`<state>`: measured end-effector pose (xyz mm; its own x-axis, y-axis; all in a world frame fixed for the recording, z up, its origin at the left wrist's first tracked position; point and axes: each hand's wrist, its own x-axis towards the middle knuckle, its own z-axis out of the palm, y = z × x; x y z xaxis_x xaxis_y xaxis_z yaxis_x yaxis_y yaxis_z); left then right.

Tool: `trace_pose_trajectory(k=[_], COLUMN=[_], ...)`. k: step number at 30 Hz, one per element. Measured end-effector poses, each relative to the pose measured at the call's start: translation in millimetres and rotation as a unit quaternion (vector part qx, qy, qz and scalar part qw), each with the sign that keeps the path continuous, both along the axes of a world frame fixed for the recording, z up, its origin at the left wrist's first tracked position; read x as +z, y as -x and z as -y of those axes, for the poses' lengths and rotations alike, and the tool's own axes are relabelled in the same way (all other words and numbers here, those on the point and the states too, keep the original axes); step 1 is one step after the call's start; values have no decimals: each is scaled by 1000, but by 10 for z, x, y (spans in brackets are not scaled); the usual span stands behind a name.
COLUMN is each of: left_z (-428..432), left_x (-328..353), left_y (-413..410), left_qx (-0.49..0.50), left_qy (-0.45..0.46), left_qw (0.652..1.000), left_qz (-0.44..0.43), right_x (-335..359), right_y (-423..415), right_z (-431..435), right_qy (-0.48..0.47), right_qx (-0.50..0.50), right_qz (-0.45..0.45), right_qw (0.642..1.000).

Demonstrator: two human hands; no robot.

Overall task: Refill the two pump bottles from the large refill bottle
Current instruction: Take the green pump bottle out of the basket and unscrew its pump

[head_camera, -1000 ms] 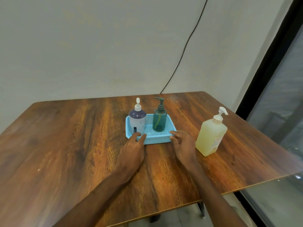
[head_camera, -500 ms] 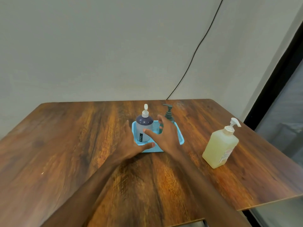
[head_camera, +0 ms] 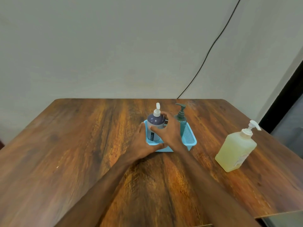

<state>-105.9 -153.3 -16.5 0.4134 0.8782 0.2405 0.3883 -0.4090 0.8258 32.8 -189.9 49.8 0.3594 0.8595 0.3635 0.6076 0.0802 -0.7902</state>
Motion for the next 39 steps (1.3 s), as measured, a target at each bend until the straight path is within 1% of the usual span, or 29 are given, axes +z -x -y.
trace_pose_trajectory(k=[3,6,11,15,19,25,27,30,33,39], left_z=[16,4,-1,46,131,126,207,294,227,247], left_x=[6,-4,21,97,188,82,149,192,143,209], left_y=[-11,-24,-41,-48,-18,88,68,12,-11,-8], left_qx=[3,-4,-23,-28,-30,-16,-12,-23,-12,-12], left_qy=[6,33,63,65,55,9,-10,-30,-44,-76], left_qw=[1000,999,997,997,997,995,993,994,996,995], left_qz=[0,-12,-25,-36,-50,-99,-116,-99,-77,-63], right_x=[102,205,315,333,269,202,176,152,126,-68], right_y=[-16,-77,-212,-234,-164,-161,-178,-177,-141,-58], right_z=[97,247,547,559,450,547,564,530,412,179], right_qy=[-48,-85,-85,-76,-90,-108,-107,-98,-88,-29], right_qx=[0,5,7,5,8,16,13,10,14,17], right_qz=[-10,-10,4,13,-5,-15,-17,-24,-32,-27], right_qw=[999,996,996,997,996,994,994,995,995,999])
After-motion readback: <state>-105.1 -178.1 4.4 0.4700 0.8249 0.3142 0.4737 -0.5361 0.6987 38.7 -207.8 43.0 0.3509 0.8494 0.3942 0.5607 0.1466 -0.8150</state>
